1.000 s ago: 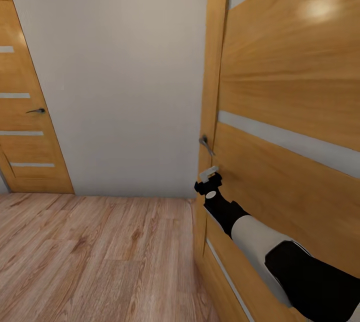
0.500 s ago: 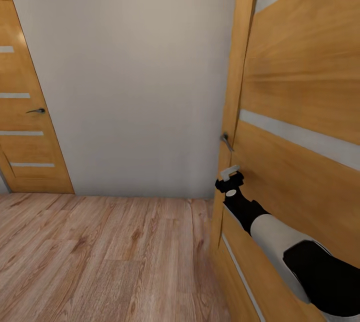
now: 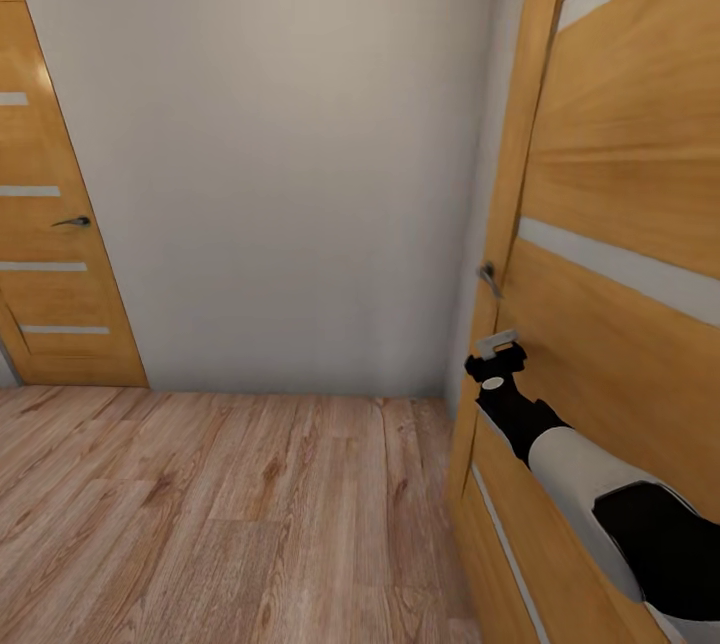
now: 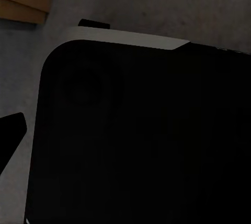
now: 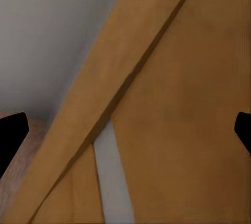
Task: Move the two storage containers from the living room to the garage. In the garage, place one container on the floor and stack the other container on top of it (either order is fine).
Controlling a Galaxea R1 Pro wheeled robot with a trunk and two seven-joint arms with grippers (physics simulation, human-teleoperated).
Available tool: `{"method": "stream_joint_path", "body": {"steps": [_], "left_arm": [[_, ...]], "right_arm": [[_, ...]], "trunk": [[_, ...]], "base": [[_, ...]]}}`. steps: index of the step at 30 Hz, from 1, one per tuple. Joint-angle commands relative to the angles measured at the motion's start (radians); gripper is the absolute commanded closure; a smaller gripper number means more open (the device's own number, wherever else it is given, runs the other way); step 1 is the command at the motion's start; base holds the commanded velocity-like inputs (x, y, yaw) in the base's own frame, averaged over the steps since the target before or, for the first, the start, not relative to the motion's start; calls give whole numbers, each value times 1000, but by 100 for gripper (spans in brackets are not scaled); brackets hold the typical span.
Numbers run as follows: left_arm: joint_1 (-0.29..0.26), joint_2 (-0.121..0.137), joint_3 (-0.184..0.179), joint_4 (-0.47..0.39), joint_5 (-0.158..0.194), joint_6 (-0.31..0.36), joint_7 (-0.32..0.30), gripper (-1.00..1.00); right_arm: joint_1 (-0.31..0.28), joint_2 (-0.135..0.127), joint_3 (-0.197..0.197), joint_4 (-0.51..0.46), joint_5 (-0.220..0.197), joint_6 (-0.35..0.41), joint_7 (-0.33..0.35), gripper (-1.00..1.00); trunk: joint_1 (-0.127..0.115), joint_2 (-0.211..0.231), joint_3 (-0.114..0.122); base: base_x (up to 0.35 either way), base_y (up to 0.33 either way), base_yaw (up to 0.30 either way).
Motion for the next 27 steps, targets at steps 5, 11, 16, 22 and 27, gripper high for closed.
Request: {"method": "stream_joint_path", "body": {"steps": [5,11,16,22,27], "left_arm": [[0,0,3,0,5,-2,1,-100],[0,0,3,0,5,-3,1,-100],[0,0,3,0,5,-3,1,-100],[0,0,3,0,5,-3,1,-100],[0,0,3,0,5,-3,1,-100]], "right_arm": [[0,-32,-66,0,11,10,-29,-100],[0,-61,-90,-1,11,11,-35,-100],[0,-84,-115,-1,11,11,-36,-100],[0,-66,-115,-10,19,21,-33,-100],[0,65,-111,1,20,17,-25,-100]], "trunk": [[0,-1,-1],[0,-1,-1],[0,-1,-1],[0,-1,-1],[0,-1,-1]], "base": [[0,0,0],[0,0,0],[0,0,0],[0,0,0],[0,0,0]]}}
